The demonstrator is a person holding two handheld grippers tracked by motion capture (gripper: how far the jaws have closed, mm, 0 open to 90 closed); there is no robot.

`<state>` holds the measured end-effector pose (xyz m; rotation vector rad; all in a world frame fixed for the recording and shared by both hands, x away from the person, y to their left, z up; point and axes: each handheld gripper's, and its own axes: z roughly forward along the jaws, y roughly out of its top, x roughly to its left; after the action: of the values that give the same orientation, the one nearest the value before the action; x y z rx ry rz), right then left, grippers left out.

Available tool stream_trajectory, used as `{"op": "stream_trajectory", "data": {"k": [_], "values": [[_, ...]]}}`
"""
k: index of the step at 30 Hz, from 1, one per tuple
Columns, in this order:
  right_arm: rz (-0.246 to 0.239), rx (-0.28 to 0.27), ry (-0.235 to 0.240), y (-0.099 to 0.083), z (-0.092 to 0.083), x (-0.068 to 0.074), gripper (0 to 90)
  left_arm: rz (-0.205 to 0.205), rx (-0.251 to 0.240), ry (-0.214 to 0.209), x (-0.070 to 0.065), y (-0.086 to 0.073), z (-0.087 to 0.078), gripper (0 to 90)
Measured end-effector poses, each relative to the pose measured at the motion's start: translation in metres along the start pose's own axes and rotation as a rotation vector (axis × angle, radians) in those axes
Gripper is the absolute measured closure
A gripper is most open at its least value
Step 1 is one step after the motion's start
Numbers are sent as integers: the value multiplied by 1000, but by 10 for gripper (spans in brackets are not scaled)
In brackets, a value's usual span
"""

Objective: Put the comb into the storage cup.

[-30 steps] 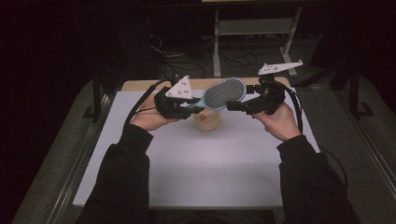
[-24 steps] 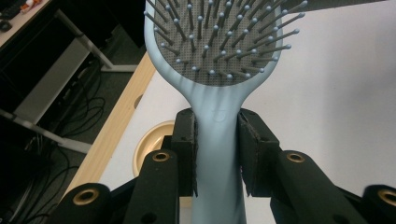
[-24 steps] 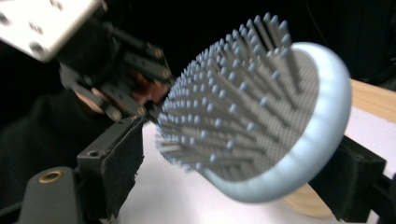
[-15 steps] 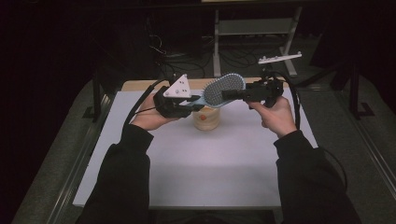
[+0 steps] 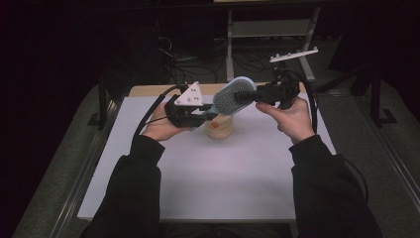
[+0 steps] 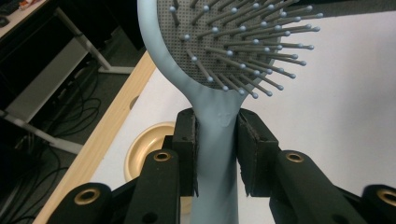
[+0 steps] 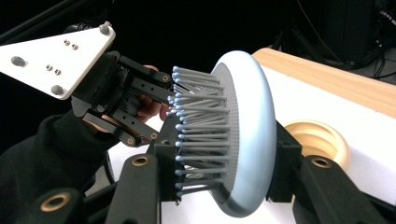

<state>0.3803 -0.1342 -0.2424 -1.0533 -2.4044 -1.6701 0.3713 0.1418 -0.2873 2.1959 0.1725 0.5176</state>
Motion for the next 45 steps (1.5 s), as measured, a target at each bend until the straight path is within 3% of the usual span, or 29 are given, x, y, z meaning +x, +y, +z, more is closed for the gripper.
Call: {"op": "stream_trajectory", "data": {"k": [5, 13, 17, 19, 22, 23, 26, 32, 36, 45], "values": [[-41, -12, -14, 7, -2, 8, 571, -63, -53, -24, 5, 0, -6, 652], [-73, -14, -50, 25, -4, 16, 577, -119, -82, -35, 8, -4, -10, 373], [-91, -3, -72, 34, -3, 19, 576, -143, -94, -36, 10, -11, -12, 278], [-94, -3, -76, 35, -3, 19, 576, -152, -97, -36, 11, -13, -13, 187], [-98, -6, -113, 43, -2, 19, 574, -211, -120, -45, 15, -20, -18, 17], [-98, -6, -113, 43, -2, 19, 574, -211, -120, -45, 15, -20, -18, 0], [-92, -10, -134, 48, -3, 15, 574, -228, -148, -51, 17, -24, -24, 0], [-93, -11, -178, 56, -8, 10, 574, -220, -163, -28, 17, -33, -30, 0], [-91, -12, -199, 61, -11, 8, 573, -247, -202, -2, 20, -45, -37, 0], [-90, -15, -232, 66, -19, 1, 572, -279, -228, 25, 25, -64, -46, 0]]}}
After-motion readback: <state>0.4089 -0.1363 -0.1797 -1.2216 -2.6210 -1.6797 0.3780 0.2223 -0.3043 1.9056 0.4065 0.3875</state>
